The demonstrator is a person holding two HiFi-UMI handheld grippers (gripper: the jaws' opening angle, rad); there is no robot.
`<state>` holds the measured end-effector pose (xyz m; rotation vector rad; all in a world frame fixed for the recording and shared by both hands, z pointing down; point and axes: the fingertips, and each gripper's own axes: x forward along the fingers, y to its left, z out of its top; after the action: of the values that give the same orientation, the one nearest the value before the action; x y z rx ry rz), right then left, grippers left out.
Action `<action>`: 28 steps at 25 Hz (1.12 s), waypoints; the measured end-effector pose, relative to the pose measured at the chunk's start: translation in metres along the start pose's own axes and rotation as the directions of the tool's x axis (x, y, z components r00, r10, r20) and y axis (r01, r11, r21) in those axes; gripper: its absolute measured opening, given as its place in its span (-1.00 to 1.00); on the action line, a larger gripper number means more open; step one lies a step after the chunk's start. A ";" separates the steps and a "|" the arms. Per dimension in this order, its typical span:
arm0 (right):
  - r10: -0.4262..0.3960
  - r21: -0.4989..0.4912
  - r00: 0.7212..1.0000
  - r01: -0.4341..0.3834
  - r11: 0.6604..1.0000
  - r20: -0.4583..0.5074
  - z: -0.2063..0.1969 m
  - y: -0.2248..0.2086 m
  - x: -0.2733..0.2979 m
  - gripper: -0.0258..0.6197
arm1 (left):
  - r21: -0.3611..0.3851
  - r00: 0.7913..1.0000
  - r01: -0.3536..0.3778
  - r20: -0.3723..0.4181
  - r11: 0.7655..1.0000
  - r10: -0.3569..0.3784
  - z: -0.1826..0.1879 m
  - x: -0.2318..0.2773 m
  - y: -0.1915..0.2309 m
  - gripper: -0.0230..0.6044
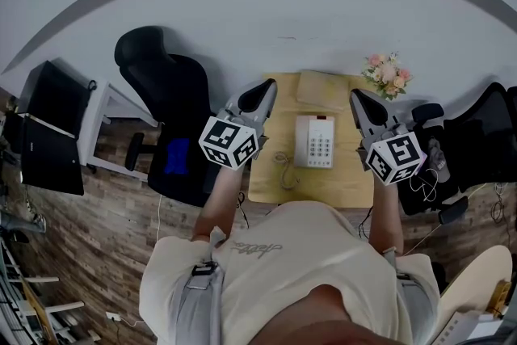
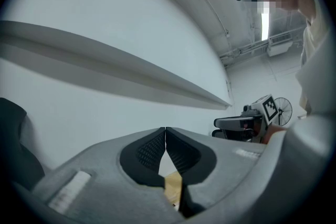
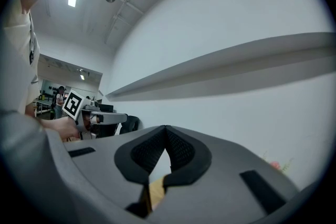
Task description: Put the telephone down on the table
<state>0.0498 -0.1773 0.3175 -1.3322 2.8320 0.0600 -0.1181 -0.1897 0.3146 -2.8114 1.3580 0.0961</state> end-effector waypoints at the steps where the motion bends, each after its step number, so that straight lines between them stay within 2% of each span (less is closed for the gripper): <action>1: -0.004 -0.002 1.000 0.004 1.000 -0.001 0.000 -0.001 -0.001 -0.92 | 0.001 1.000 0.004 0.001 1.000 -0.004 0.000 0.001 -0.001 -0.87; 13: -0.023 -0.012 1.000 0.022 1.000 -0.019 -0.002 -0.004 -0.001 -0.92 | -0.015 1.000 0.026 0.003 1.000 -0.026 -0.004 0.007 -0.001 -0.87; 28: -0.009 -0.032 0.999 0.008 0.999 -0.047 -0.004 0.001 0.009 -0.92 | -0.042 1.000 -0.006 0.015 0.999 0.007 -0.012 -0.002 0.010 -0.87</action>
<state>0.0435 -0.1834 0.3215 -1.3697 2.8758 0.0751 -0.1269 -0.1952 0.3265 -2.8340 1.3783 0.1474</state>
